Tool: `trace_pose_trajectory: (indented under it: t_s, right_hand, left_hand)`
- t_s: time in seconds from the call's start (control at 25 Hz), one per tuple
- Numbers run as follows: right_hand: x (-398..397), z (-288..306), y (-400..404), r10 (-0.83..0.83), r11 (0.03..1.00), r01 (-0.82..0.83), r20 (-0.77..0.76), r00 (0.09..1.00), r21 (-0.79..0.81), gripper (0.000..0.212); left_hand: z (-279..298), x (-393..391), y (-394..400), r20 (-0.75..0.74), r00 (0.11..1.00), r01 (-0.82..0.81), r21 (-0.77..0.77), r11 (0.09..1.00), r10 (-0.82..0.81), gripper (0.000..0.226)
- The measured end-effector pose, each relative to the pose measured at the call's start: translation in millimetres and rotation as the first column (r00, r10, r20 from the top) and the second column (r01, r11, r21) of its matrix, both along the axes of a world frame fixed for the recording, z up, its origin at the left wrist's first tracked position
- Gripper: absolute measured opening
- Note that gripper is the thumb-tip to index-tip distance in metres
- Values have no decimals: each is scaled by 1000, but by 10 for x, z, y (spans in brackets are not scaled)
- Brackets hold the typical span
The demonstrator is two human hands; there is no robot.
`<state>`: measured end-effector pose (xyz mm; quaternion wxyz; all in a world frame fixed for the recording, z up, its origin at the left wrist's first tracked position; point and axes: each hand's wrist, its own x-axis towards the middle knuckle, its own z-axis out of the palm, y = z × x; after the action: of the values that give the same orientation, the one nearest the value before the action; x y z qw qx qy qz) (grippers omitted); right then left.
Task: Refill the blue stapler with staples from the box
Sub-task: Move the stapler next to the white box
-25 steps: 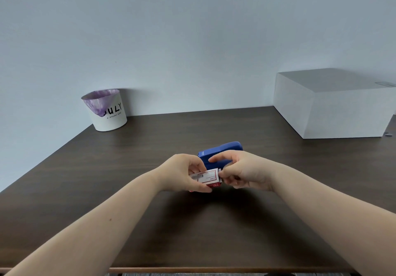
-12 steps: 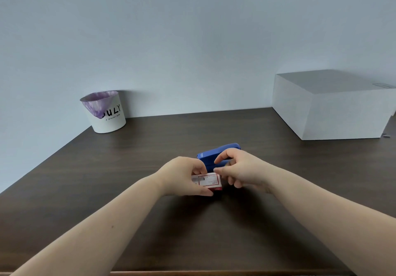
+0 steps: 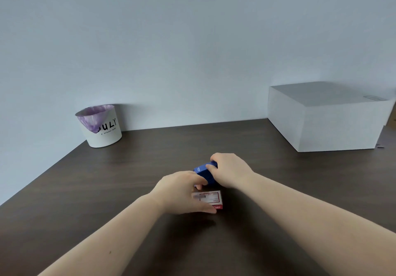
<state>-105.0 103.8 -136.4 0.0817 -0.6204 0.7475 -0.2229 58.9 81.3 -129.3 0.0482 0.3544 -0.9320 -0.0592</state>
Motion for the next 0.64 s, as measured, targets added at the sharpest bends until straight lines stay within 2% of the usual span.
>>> trace_pose_trajectory:
  t_s: [0.12,0.24,0.48,0.56,0.64]
  right_hand:
    - [-38,20,-74,-22,1000,22,-37,999,2,32]
    - [-59,81,-126,-37,998,41,-65,997,47,30]
    - [-17,113,-187,-72,994,83,-132,989,77,40]
    - [-22,108,-209,-117,988,133,-175,978,83,35]
    - [-73,106,-222,-169,979,180,-111,979,93,28]
  left_hand:
    - [80,55,-92,-125,989,-77,-16,997,75,39]
    - [143,69,-194,-151,977,-150,-7,989,147,29]
    - [120,-16,-242,-121,977,-185,-95,978,173,28]
    - [102,-43,-253,-121,974,-207,-136,969,192,29]
    - [101,-89,-294,-153,962,-251,-162,954,227,30]
